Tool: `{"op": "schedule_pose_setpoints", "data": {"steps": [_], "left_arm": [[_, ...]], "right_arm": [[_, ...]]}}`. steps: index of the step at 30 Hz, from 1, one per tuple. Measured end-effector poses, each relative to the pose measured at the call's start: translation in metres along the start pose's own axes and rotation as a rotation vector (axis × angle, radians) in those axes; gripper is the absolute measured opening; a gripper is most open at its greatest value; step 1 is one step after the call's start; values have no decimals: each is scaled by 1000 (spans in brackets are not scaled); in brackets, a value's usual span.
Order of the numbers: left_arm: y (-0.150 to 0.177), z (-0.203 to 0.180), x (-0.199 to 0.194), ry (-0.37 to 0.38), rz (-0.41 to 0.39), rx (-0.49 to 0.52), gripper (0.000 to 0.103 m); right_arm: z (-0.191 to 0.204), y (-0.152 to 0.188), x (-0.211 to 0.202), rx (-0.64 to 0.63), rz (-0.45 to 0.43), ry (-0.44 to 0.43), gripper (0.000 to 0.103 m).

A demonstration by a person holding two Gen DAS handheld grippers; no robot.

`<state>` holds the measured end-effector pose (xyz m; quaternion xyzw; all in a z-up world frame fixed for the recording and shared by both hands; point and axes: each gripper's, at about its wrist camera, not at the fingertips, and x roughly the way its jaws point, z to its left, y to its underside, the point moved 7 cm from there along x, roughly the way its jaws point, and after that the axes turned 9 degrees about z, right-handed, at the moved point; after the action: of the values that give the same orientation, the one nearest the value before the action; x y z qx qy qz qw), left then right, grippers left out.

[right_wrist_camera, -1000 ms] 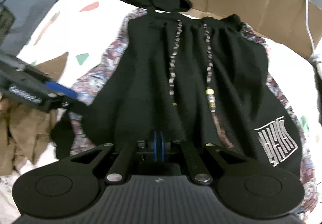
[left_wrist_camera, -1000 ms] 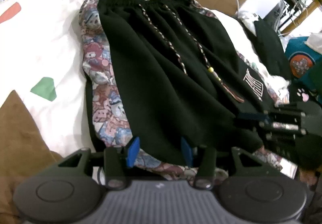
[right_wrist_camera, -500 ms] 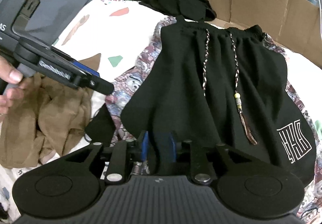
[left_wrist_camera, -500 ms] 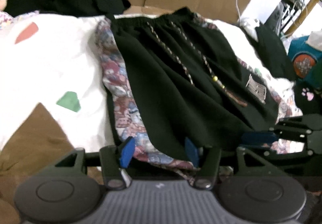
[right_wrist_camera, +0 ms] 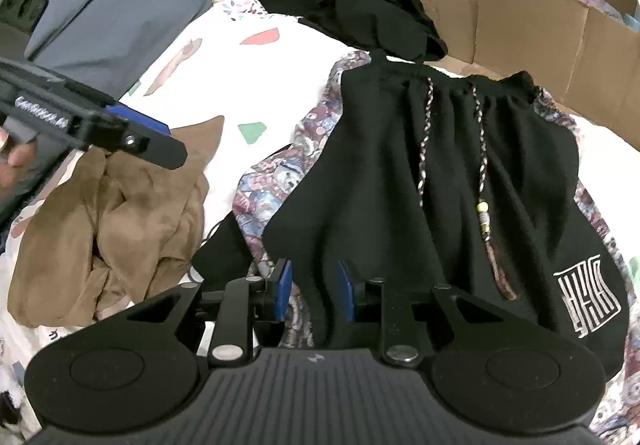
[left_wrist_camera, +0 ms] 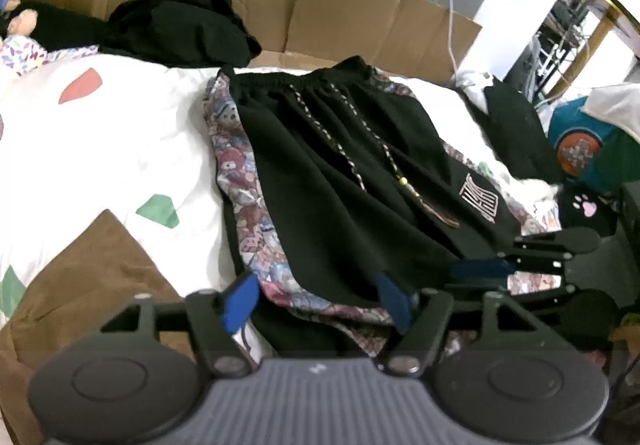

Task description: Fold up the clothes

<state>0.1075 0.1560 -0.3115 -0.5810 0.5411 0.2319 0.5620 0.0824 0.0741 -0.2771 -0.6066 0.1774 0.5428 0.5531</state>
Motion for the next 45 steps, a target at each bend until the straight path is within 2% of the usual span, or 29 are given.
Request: {"op": "schedule_pose_setpoints", "data": {"steps": [5, 9, 18, 22, 28, 29, 30, 31, 32, 33, 37, 40, 45], "left_arm": [[17, -4, 18, 11, -3, 16, 69], [27, -9, 32, 51, 14, 18, 60], [50, -33, 66, 11, 97, 155, 62], [54, -34, 77, 3, 128, 147, 63], [55, -35, 100, 11, 188, 71, 61], [54, -36, 105, 13, 198, 57, 54], [54, -36, 109, 14, 200, 46, 39], [53, -36, 110, 19, 203, 37, 30], [53, -36, 111, 27, 207, 26, 16], [52, -35, 110, 31, 205, 24, 13], [51, -26, 96, 89, 186, -41, 8], [54, -16, 80, 170, 151, -133, 7], [62, -3, 59, 201, 101, -174, 6]], "right_arm": [[10, 11, 11, -24, 22, -6, 29], [22, 15, 21, -38, 32, -23, 29], [18, 19, 29, -12, 65, 2, 29], [11, 22, 28, 5, 65, 4, 29], [8, 19, 17, 24, 37, -8, 29], [7, 18, 14, 22, 31, -9, 29], [6, 18, 12, 20, 27, -7, 29], [5, 18, 10, 22, 25, -7, 29], [4, 19, 9, 25, 24, -8, 29], [2, 19, 8, 30, 24, -9, 29], [-3, 23, 8, 42, 29, -14, 29], [-7, 27, 12, 59, 42, -18, 29], [-8, 31, 19, 67, 59, -19, 29]]}}
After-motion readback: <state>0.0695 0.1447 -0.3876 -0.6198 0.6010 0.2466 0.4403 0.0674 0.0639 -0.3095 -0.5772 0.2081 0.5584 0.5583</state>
